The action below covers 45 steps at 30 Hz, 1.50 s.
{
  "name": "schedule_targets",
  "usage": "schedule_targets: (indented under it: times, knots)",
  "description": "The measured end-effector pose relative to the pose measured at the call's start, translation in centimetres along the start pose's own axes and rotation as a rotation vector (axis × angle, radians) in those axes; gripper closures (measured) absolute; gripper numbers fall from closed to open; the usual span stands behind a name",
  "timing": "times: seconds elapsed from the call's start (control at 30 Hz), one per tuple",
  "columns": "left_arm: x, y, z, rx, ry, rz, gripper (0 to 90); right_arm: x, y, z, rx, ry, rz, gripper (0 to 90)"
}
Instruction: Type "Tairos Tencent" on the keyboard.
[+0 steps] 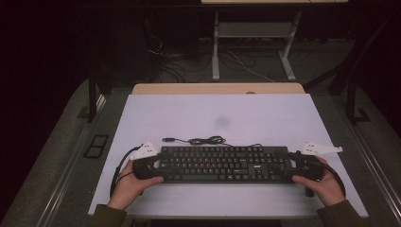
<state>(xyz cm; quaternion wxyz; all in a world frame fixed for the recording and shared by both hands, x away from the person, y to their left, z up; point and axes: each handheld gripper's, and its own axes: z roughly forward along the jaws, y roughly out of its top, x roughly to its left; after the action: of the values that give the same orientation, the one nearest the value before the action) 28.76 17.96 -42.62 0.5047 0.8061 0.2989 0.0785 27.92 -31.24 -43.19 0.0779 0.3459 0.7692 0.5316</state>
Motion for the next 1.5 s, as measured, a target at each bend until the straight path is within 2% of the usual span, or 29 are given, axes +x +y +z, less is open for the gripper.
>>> schedule_targets:
  times: [0.57,1.0,1.5]
  knots:
    - [-0.1,0.2,0.2,0.0,-0.002,-0.001,35.6,0.3,0.5,0.6,-0.007,0.032,0.001,34.9]
    - [-0.2,0.2,0.2,-0.002,-0.003,0.002,35.6,1.2,1.3,1.6,0.016,0.069,-0.011,43.8]
    - [-0.3,0.2,0.2,-0.001,-0.008,0.005,35.5,1.8,2.2,3.3,0.055,0.128,-0.008,60.1]
